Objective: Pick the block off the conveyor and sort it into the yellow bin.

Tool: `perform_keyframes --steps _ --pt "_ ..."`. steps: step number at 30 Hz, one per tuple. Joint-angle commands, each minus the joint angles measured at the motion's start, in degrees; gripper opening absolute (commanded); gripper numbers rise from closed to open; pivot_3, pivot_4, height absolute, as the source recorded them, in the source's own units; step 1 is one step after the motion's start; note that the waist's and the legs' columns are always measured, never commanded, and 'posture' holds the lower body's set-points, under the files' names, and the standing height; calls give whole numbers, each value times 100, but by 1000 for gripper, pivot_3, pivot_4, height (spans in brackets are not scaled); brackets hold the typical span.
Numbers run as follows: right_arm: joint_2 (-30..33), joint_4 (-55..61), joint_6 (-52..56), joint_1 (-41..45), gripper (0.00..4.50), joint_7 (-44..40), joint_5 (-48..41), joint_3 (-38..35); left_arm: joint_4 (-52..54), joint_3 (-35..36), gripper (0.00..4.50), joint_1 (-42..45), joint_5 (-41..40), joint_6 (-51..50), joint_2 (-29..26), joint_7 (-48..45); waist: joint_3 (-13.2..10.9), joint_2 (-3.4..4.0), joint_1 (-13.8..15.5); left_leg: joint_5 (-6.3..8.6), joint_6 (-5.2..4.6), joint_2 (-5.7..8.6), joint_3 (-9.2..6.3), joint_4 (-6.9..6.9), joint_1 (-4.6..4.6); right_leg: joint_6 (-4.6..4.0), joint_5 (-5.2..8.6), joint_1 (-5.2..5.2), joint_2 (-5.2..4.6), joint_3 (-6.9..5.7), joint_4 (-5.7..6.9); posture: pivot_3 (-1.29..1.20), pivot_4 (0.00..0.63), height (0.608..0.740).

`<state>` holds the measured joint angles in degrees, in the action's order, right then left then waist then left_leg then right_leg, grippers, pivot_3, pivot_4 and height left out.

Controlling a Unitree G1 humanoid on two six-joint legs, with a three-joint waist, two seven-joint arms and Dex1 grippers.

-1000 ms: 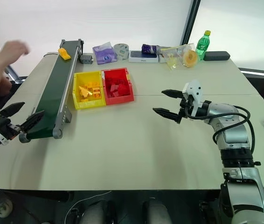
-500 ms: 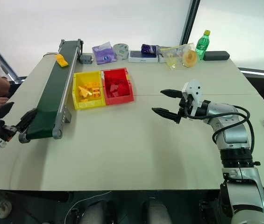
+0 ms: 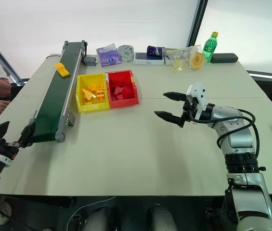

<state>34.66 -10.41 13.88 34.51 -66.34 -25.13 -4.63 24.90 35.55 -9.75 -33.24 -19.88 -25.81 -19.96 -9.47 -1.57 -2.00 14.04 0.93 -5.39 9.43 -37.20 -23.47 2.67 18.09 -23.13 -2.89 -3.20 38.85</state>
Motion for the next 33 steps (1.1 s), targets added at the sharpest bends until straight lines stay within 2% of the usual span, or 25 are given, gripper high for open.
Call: perform_keyframes --steps 1,12,25,29,33 --pt "32 313 80 116 4500 -102 -257 -120 200 -23 4398 57 -55 3 -49 37 0 0 -2 0 0 0 0 0 0 0 0 0 0 0 0 0 150 740" --pt "38 724 645 27 4500 -178 -869 -263 61 -132 4398 291 -39 -121 -117 61 0 0 -1 1 -1 0 -1 1 0 -1 0 0 1 0 0 0 150 740" --pt "48 744 513 -13 4500 -188 -798 -211 95 -398 4398 700 71 -434 -98 419 0 0 3 1 -1 0 -1 1 0 -1 0 0 1 0 0 0 150 740" --pt "45 743 495 -28 4500 -183 -791 -201 -70 -545 4398 1055 576 -842 -154 1192 0 0 31 1 -1 0 -3 1 0 0 0 0 3 0 0 0 150 740" --pt "1 739 463 -35 4500 -172 -777 -166 -104 -794 4398 1948 730 -1555 52 2064 0 -1 115 1 -1 0 -3 -2 0 0 0 0 4 1 0 0 150 740"
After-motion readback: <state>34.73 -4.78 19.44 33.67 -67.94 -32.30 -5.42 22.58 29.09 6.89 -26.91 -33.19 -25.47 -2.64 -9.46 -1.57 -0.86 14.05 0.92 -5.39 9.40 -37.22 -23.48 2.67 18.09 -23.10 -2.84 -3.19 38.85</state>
